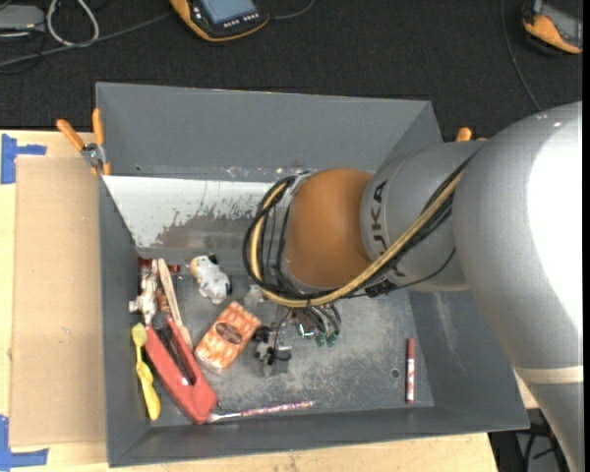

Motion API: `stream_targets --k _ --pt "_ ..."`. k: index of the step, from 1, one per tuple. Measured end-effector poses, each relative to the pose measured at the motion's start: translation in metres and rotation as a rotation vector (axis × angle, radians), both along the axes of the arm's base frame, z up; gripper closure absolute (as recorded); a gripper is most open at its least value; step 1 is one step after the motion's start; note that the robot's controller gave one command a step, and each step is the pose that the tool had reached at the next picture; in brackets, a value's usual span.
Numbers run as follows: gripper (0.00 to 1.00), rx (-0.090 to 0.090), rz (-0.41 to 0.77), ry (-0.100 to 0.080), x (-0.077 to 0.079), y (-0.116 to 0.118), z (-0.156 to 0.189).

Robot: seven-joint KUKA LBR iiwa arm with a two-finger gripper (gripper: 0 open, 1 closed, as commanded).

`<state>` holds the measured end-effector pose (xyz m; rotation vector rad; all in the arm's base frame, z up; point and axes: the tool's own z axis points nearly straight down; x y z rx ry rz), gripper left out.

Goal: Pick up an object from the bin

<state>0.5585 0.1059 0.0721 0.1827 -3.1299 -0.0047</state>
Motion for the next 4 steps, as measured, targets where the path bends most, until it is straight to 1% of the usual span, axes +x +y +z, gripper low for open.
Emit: stream_targets --k 1,2,3,4 --pt "1.0 0.0 0.026 -0.001 -0.004 -0.006 -0.002" --pt "0.0 0.0 0.027 0.0 -0.005 -0.005 -0.002" --pt "0.0 0.0 0.028 0.0 -0.004 -0.005 -0.002" --pt "0.0 0.0 -0.084 -0.001 0.019 0.015 -0.002"
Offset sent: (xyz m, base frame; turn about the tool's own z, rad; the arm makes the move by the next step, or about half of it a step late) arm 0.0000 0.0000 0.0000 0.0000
